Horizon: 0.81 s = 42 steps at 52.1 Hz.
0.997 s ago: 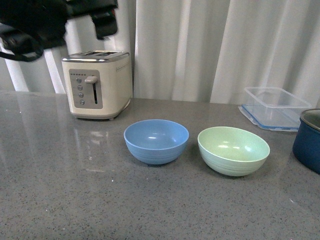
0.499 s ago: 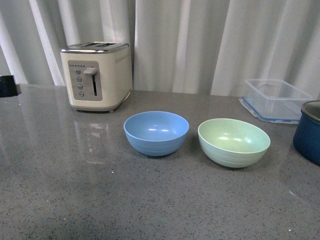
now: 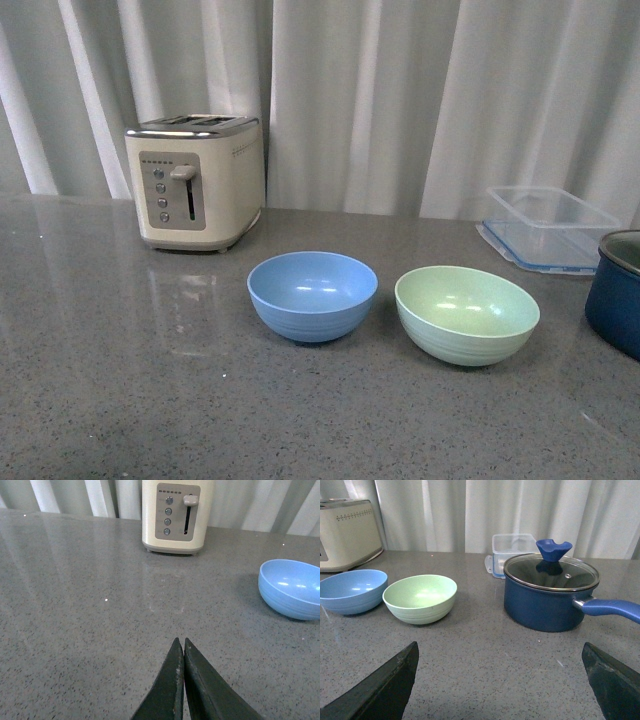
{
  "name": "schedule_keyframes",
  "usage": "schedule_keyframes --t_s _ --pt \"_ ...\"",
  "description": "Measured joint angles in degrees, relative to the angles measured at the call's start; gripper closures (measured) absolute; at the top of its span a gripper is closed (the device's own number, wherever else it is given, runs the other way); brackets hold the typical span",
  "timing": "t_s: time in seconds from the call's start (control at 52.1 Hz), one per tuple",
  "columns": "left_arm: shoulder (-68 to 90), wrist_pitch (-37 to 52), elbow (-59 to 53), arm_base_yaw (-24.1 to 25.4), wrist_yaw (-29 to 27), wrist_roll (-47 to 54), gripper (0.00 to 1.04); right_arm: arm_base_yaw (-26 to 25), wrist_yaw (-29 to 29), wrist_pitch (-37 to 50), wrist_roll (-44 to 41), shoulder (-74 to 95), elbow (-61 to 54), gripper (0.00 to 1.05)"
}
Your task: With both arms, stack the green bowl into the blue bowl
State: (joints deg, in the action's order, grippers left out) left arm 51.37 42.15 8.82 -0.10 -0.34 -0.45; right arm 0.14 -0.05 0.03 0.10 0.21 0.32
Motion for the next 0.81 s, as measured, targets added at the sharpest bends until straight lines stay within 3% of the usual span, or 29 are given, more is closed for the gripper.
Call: schedule_keyframes --t_s 0.556,0.806 --pt "-16.37 -8.0 -7.58 0.0 0.37 0.02 1.01 0.0 0.0 0.0 0.0 0.0 0.0 0.1" --pt "-25.59 -16.61 -7.61 0.0 0.33 0.02 1.01 0.0 0.0 0.0 0.0 0.0 0.0 0.1"
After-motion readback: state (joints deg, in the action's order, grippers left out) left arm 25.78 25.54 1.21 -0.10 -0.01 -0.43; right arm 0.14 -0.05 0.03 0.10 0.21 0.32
